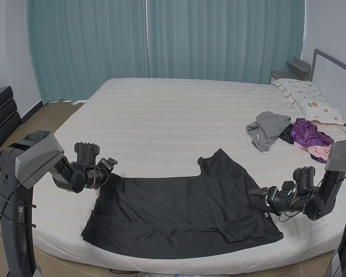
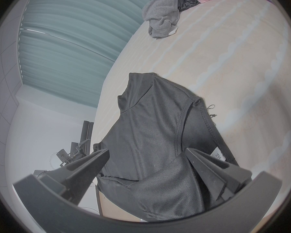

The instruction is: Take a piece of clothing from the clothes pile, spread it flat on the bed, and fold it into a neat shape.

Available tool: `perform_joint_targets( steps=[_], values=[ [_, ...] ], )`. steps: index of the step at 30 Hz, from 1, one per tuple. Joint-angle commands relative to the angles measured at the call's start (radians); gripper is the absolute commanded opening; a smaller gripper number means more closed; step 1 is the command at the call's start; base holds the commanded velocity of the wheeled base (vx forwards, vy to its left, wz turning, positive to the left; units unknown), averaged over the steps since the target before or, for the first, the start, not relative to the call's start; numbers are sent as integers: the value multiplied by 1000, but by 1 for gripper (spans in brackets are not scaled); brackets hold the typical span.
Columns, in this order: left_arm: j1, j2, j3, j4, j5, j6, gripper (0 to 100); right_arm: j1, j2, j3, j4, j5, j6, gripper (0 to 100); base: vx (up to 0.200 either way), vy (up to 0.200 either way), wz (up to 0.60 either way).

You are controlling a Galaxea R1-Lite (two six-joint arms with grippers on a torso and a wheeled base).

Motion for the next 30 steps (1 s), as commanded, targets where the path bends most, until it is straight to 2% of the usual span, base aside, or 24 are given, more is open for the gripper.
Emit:
perform_joint_targets(
  steps=[1,7,13,14,15,16,17,19,22,24,26,30],
  values=[
    [18,-42,-5,-26,31,-26,100,2,0,1,0,0,0,100,0,0,0],
    [41,-71,12,-58,48,-40,100,0,0,1,-1,0,0,100,0,0,0],
    [58,-75,31,-52,-15,-10,100,2,0,1,0,0,-1,100,0,0,0],
    [58,-52,28,-57,-63,30,100,2,1,1,0,0,-1,100,0,0,0],
    [58,-52,28,-57,-63,30,100,2,1,1,0,0,-1,100,0,0,0],
    [55,-35,25,-63,-103,95,100,2,1,0,0,0,-1,100,0,0,0],
    [56,-34,25,-63,-113,113,100,2,1,0,0,0,-1,100,0,0,0],
    [61,-14,31,-65,-198,193,100,2,1,1,0,0,-1,100,0,0,0],
    [87,17,38,-85,-281,285,100,2,1,1,0,0,-1,100,0,0,0],
    [96,24,39,-98,-291,311,100,2,1,1,0,0,-1,100,0,0,0],
    [124,50,53,-166,-330,383,100,8,1,1,0,-1,-1,100,0,0,0],
    [147,81,67,-235,-383,426,100,8,1,3,0,-1,-1,100,0,0,0]
  ],
)
